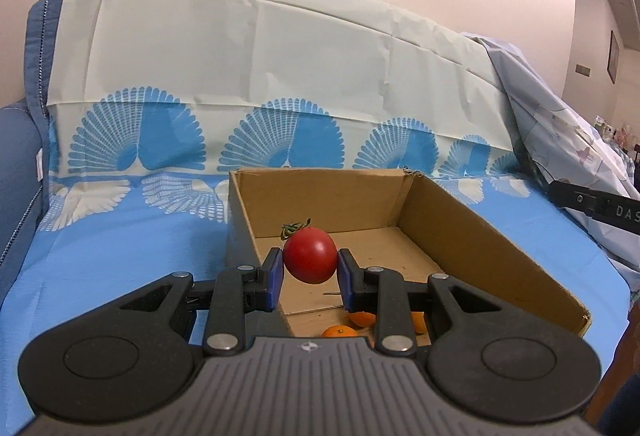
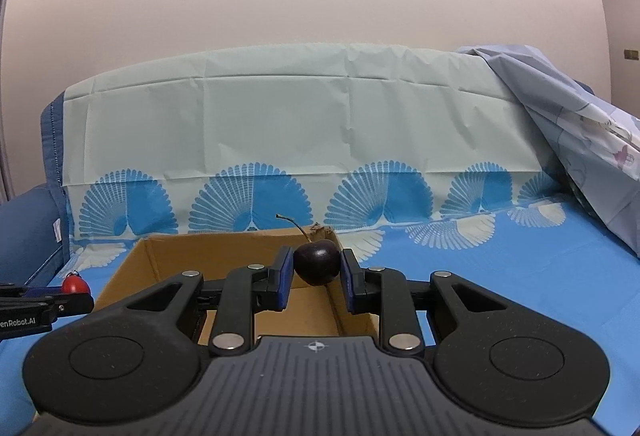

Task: Organize fruits
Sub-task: 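Lift both held fruits and carry them over the cardboard box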

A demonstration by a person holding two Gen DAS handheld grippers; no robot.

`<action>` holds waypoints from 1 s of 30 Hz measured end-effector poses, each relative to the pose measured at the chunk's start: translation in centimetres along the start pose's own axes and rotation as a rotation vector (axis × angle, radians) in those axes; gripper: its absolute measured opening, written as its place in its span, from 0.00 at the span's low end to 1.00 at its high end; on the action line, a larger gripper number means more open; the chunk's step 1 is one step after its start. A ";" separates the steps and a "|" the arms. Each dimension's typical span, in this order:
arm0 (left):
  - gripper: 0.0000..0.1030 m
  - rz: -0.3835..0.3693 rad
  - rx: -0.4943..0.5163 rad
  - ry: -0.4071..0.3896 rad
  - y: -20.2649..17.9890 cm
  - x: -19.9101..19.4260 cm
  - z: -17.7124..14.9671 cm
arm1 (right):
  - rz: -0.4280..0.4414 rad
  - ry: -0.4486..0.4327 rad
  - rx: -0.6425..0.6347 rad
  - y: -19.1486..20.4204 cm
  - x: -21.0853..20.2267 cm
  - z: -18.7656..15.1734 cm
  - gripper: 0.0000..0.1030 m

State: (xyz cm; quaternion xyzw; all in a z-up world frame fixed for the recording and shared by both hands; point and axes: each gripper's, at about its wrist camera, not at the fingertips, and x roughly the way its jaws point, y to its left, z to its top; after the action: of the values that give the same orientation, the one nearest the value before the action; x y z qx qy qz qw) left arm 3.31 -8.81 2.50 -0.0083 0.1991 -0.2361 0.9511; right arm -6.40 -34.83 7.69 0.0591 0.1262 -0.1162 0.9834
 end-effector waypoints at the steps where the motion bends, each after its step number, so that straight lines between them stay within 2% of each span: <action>1: 0.31 -0.004 0.000 0.000 -0.1 0.1 0.0 | -0.001 0.002 0.007 -0.1 0.1 0.0 0.25; 13: 0.31 -0.057 0.092 -0.004 -3.0 0.5 -0.7 | -0.004 0.020 -0.003 0.0 0.4 -0.1 0.25; 30: 0.31 -0.099 0.142 0.007 -4.3 0.2 -1.1 | -0.001 0.023 -0.014 0.2 0.5 -0.2 0.25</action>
State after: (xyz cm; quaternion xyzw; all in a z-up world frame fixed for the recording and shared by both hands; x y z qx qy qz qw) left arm 1.19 -12.61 1.88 0.0503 0.1847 -0.2964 0.9357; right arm -5.91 -34.76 7.41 0.0537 0.1382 -0.1153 0.9822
